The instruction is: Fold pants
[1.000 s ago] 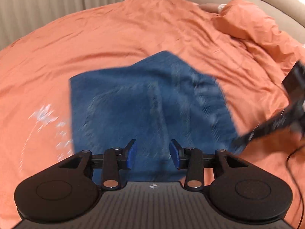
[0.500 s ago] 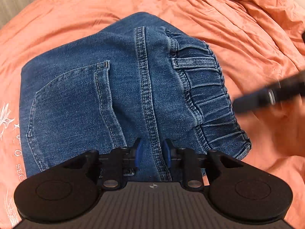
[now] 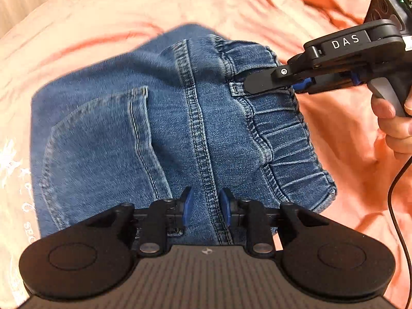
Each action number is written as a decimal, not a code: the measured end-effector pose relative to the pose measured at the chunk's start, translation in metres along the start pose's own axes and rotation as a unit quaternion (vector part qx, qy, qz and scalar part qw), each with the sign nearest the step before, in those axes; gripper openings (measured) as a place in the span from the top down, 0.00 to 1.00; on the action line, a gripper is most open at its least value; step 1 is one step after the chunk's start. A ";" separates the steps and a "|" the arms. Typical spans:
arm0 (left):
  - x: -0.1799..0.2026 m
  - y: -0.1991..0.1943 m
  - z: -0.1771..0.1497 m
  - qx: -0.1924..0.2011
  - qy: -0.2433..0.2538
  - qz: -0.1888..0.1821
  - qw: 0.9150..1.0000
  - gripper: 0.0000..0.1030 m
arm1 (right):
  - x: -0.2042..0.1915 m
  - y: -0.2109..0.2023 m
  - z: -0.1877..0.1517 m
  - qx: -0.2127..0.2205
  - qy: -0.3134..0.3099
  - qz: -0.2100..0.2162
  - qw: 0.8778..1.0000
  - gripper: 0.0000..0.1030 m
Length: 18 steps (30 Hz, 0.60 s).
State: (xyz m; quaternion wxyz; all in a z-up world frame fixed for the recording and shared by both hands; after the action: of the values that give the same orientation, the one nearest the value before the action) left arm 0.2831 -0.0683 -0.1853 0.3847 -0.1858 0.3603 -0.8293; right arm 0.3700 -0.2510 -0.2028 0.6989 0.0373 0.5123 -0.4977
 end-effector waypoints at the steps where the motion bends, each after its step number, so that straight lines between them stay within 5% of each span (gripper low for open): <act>1: -0.003 -0.011 0.002 0.013 0.000 -0.004 1.000 0.71 | -0.011 -0.004 0.005 0.002 -0.021 0.004 1.000 0.90; 6: -0.026 -0.062 0.023 0.087 -0.037 -0.012 0.995 0.68 | -0.090 -0.011 0.039 0.000 -0.111 0.040 0.993 0.90; 12: -0.085 -0.113 0.047 0.176 -0.118 0.038 0.977 0.62 | -0.181 -0.006 0.096 0.025 -0.181 0.077 0.980 0.91; 18: -0.132 -0.100 0.042 0.181 -0.151 0.090 0.968 0.62 | -0.140 0.019 0.131 0.026 -0.169 -0.009 0.985 0.92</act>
State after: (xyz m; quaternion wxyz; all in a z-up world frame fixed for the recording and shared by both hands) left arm 0.3416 0.0589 -0.0869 0.5348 -0.2034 0.1571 -0.8049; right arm 0.4762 -0.2232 -0.0444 0.7697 -0.0343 0.3737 -0.5164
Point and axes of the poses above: each gripper's, at about its wrist camera, not at the fingertips, and y roughly the way its jaws point, x to its right, z to its top, the point moved 8 cm from there along y, roughly the way its jaws point, and after that the axes turned 15 degrees about x, right-handed, at the moved point
